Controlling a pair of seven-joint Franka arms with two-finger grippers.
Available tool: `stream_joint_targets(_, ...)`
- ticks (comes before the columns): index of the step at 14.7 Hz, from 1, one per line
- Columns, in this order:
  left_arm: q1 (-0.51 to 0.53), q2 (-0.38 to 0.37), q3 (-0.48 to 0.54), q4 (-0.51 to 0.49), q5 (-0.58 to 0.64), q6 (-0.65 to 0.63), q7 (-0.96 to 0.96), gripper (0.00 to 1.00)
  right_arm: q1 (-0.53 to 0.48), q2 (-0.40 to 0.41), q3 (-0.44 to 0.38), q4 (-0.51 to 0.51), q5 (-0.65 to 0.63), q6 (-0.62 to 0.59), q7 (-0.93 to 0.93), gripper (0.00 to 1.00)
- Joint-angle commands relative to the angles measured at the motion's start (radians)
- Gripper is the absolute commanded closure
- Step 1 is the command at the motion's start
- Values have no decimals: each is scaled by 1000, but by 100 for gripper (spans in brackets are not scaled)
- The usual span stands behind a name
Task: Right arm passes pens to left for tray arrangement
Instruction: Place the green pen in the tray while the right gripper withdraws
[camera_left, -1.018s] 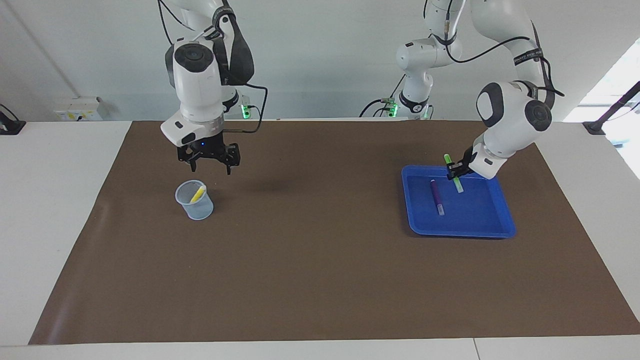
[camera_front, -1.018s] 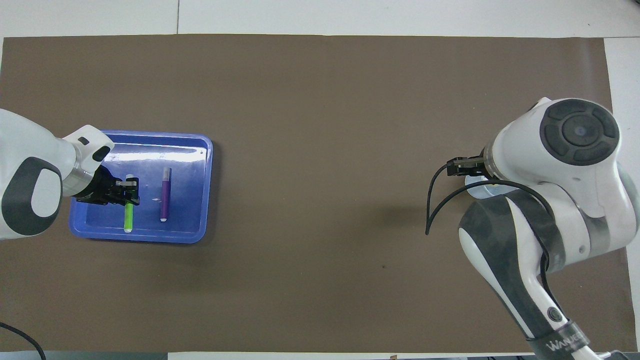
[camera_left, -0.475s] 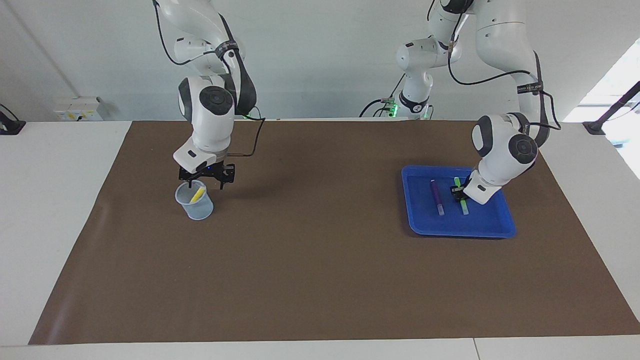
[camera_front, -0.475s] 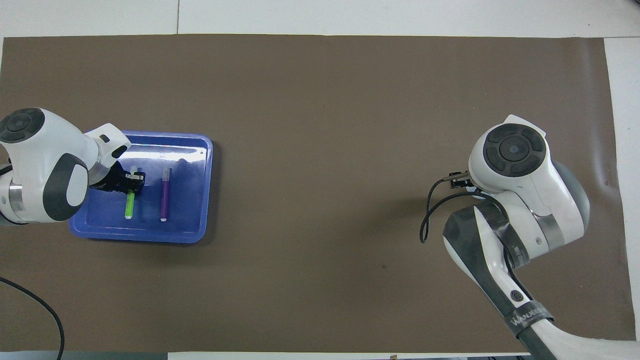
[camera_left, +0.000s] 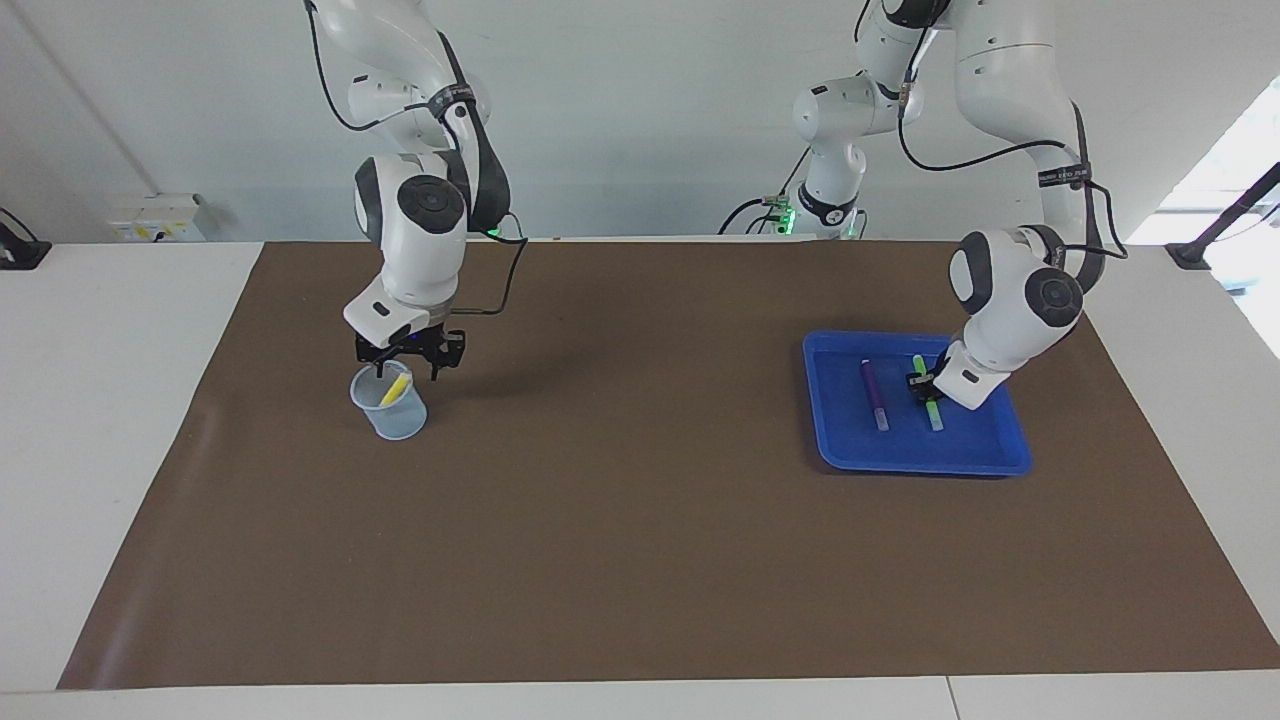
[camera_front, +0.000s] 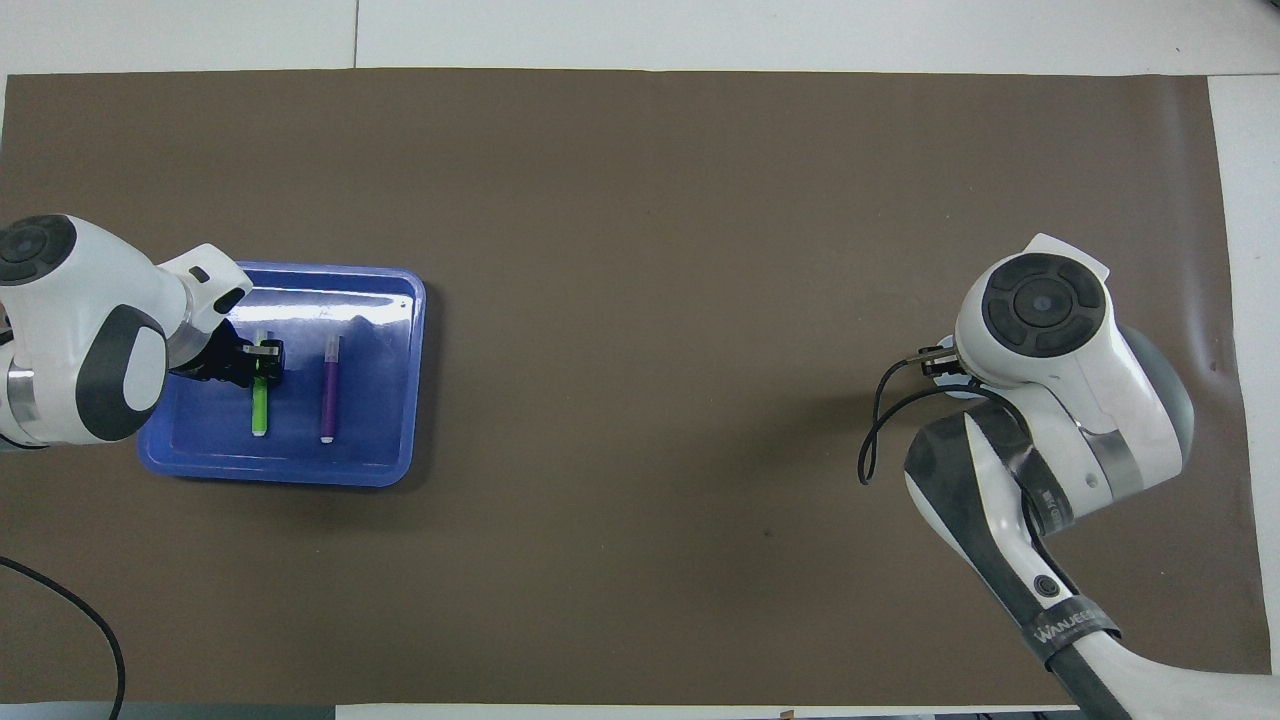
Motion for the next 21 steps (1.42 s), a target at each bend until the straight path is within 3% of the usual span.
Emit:
stream_joint_targets(1, 9, 5, -4, -3, 19, 22, -1, 14, -10, -24, 3, -28, -18, 22, -21, 39)
stream_joint_targets(4, 12, 5, -4, -5, 19, 25, -1, 14, -10, -26, 4, -20, -18, 5, -18, 53)
stream_joint_targets(10, 12, 5, -4, -5, 19, 29, -1, 14, -8, -26, 6, -17, -19, -5, -17, 67)
stream_joint_targets(11, 12, 5, -4, -5, 19, 29, -1, 14, -8, -26, 6, -17, -19, -5, -17, 73)
stream_joint_targets(12, 14, 5, -4, -5, 19, 29, -1, 14, -8, -26, 6, -17, -18, -7, -17, 90)
stream_joint_targets(13, 12, 5, -4, -5, 19, 31, -1, 14, -8, -26, 6, -17, -18, -7, -17, 100)
stream_joint_targets(17, 12, -4, -3, 33, 19, -22, 11, 13, -8, -23, 4, 3, -16, -30, -17, 100)
stream_joint_targets(21, 0, -12, -9, 200, 19, -263, 11, 9, -8, -62, 1, 50, -9, -125, -27, 100)
